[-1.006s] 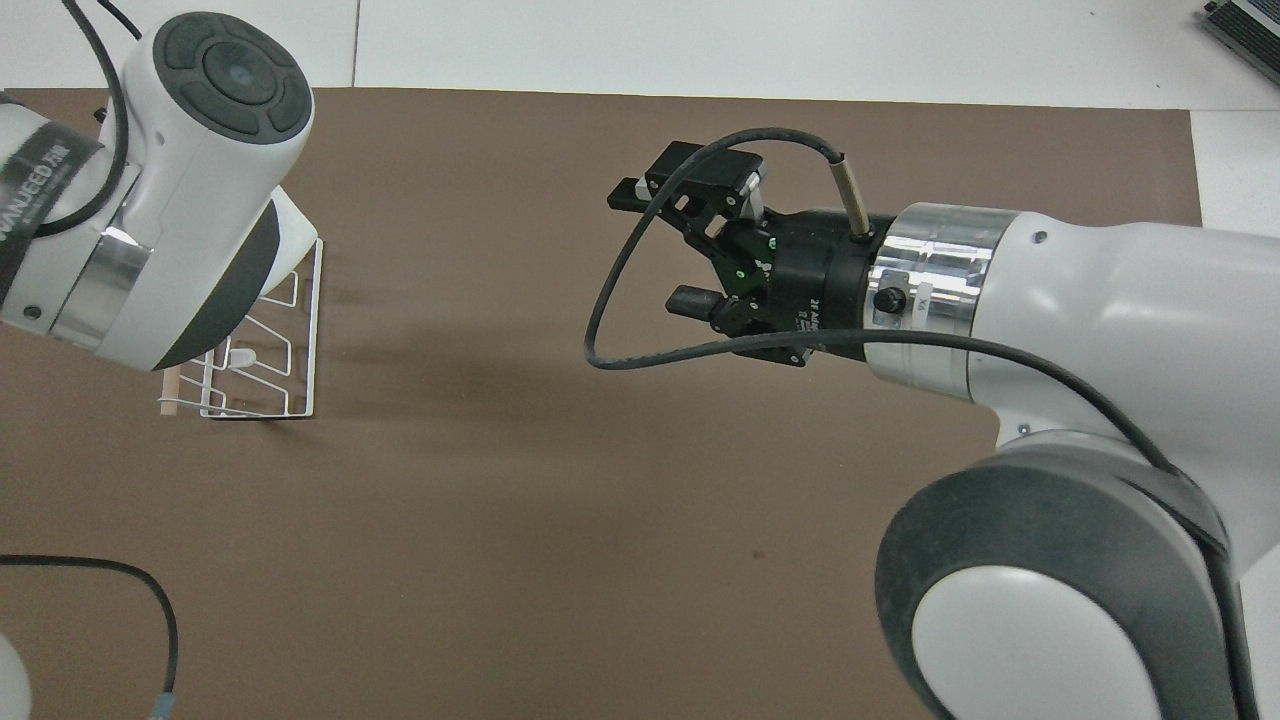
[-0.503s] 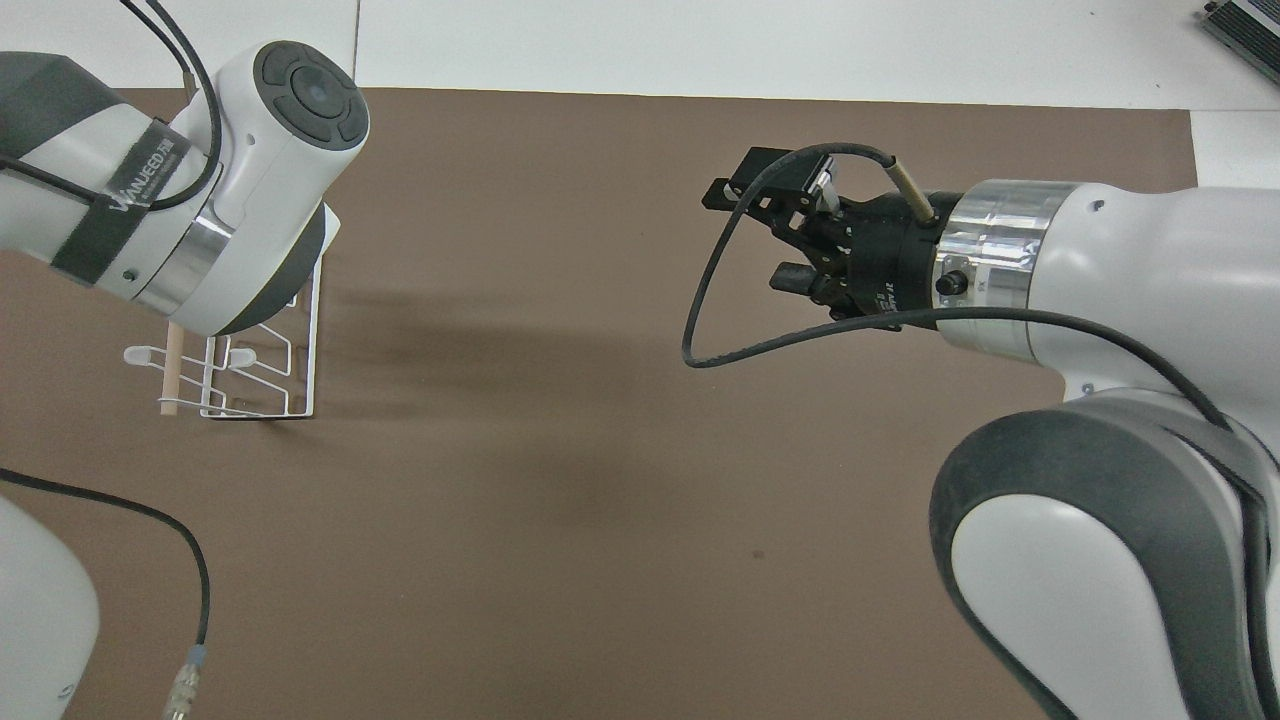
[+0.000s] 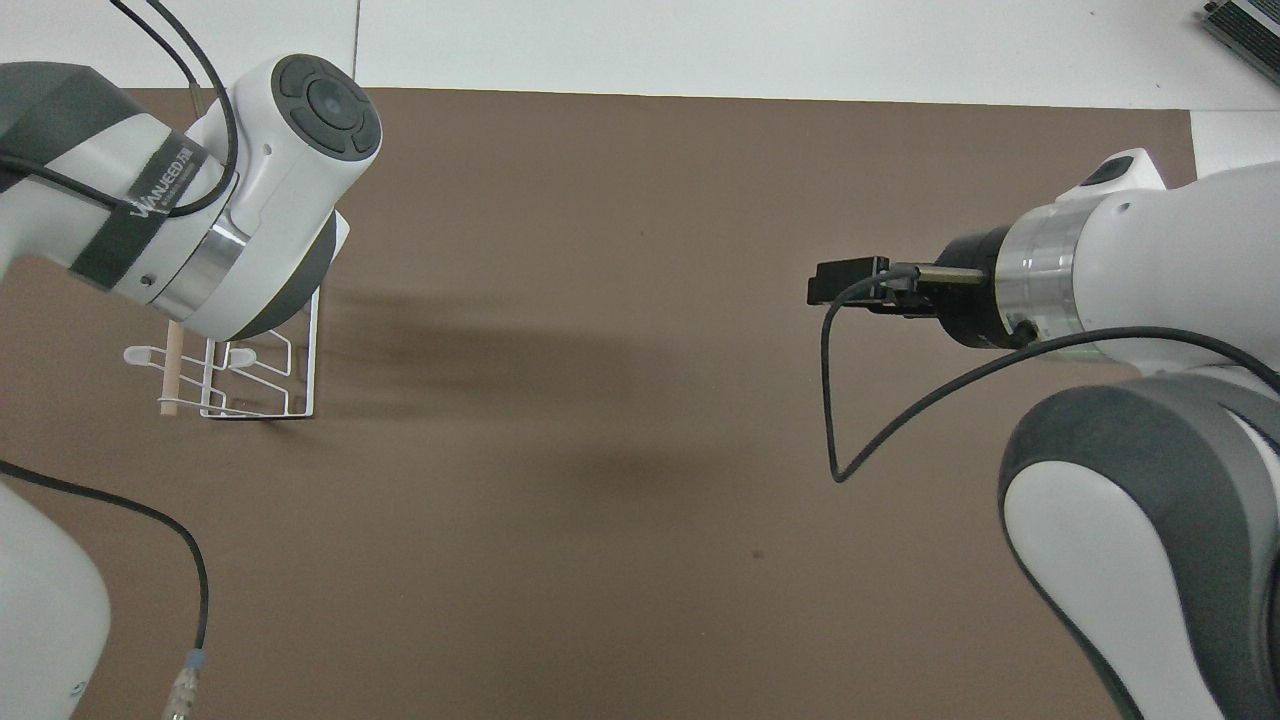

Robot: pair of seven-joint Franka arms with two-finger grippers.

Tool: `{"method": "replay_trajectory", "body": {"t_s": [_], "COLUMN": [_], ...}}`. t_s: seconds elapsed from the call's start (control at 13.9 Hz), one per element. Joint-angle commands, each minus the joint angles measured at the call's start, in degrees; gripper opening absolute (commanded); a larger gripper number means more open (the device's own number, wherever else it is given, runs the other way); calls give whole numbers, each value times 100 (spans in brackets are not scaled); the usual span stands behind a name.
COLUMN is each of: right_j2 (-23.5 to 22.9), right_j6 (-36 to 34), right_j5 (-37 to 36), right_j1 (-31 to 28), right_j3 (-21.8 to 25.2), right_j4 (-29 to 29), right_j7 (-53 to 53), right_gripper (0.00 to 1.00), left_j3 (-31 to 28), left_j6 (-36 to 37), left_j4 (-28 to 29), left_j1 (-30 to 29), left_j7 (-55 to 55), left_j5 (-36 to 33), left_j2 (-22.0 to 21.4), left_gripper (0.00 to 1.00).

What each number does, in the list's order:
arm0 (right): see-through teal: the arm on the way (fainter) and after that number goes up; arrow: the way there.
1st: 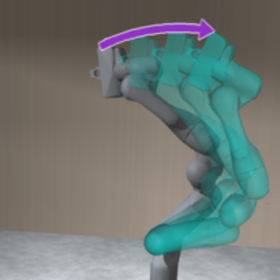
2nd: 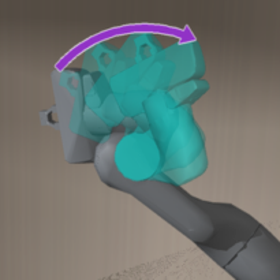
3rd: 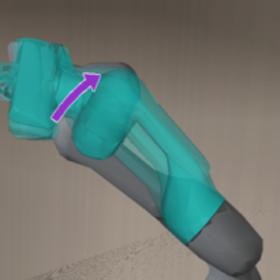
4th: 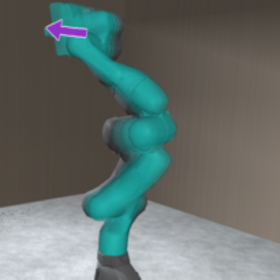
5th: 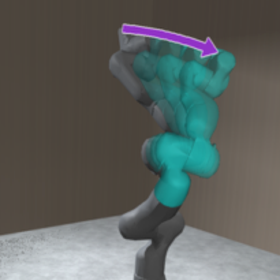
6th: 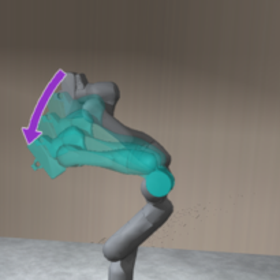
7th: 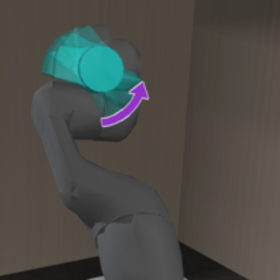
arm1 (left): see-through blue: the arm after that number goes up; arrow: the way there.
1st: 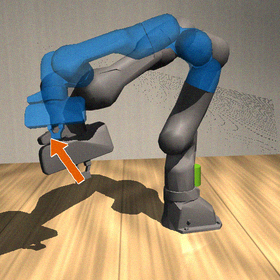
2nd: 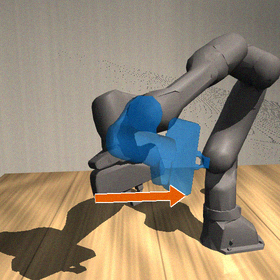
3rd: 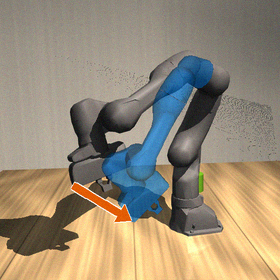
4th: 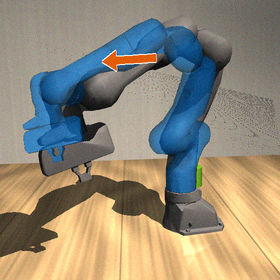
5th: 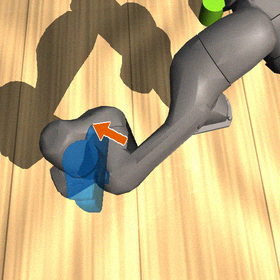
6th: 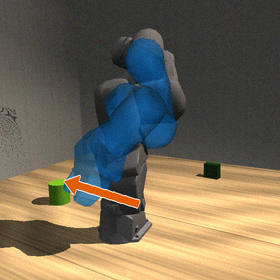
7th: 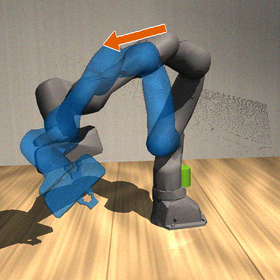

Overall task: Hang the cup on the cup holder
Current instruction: 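Hang the cup on a rack hook with the left gripper while right retracts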

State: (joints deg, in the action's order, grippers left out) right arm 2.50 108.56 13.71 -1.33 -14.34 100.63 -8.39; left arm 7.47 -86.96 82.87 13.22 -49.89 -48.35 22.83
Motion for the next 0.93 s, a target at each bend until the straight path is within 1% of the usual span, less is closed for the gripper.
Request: {"method": "replay_trajectory", "body": {"t_s": [0.0, 0.14, 0.29, 0.5, 0.65, 0.72, 0.86], "right_j2": [207, 259, 268, 268, 251, 251, 251], "right_j6": [-694, -1072, -1319, -1320, -1285, -1285, -1259], "right_j5": [-587, -659, -668, -668, -668, -668, -668], "right_j1": [-366, -630, -841, -886, -991, -1009, -1035], "right_j3": [-60, -60, -68, -60, -60, -60, -60], "right_j4": [115, 115, 123, 106, 97, 88, 97], "right_j7": [820, 848, 848, 830, 830, 848, 831], "right_gripper": [100, 100, 100, 100, 100, 100, 100], "left_j3": [-53, -53, -44, -44, -53, -44, -44], "left_j6": [-32, -14, 4, -40, -75, -93, -101], "left_j4": [265, 273, 291, 493, 537, 546, 537], "left_j1": [128, 137, 181, 242, 269, 278, 295], "left_j7": [129, 120, 112, 111, 120, 120, 120], "left_j5": [-463, -587, -876, -1298, -1387, -1570, -1625], "left_j2": [-68, -50, 37, 99, 160, 213, 266], "left_gripper": [0, 0, 0, 0, 0, 0, 0]}}
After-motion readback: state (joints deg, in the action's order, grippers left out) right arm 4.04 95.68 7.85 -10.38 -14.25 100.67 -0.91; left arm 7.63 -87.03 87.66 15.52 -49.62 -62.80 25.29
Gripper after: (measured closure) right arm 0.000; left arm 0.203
